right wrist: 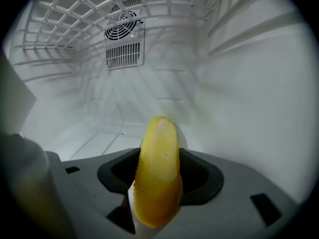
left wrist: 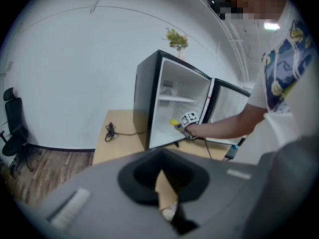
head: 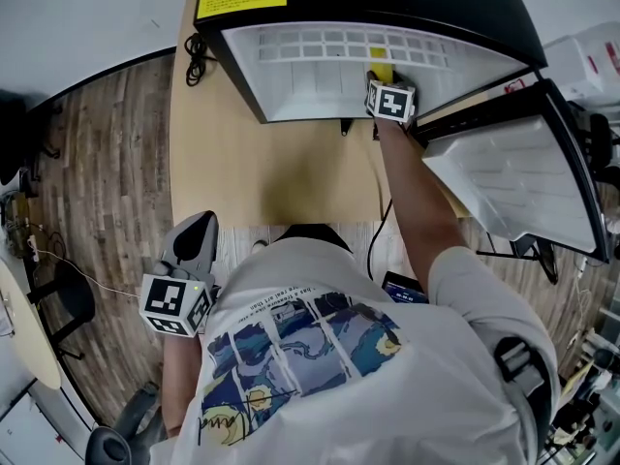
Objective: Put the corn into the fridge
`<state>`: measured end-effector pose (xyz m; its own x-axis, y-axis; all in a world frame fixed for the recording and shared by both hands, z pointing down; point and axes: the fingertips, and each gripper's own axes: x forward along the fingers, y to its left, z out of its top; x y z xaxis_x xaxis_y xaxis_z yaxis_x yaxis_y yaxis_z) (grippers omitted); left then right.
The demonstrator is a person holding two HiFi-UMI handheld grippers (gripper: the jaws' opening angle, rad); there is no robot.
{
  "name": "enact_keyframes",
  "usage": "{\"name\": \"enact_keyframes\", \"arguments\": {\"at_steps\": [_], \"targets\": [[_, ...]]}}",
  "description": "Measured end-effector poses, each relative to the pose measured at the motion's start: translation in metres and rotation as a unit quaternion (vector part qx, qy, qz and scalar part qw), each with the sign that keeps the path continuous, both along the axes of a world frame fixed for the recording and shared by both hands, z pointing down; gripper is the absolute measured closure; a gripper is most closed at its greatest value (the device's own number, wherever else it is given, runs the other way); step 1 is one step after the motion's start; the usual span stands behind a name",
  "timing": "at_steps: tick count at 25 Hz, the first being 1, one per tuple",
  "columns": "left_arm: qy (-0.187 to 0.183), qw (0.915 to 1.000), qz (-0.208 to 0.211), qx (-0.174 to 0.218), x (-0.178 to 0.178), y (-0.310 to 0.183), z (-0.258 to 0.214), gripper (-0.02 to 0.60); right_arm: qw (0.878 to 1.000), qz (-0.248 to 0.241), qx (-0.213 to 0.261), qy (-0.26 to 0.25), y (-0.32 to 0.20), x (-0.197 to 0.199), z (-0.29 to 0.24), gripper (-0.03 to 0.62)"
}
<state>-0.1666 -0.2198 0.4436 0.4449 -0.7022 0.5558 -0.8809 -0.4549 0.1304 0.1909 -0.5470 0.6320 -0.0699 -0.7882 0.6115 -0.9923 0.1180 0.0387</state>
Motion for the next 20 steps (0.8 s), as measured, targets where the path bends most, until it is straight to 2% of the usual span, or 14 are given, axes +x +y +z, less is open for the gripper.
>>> {"name": "enact_keyframes", "arguments": {"at_steps": [20], "targets": [[0.000, 1.0000, 0.006, -0.001, 0.0019, 0.0047, 0.0008, 0.572, 1.000, -0.003, -0.012, -0.003, 0.0001, -0.0005, 0.0045, 0.345]]}}
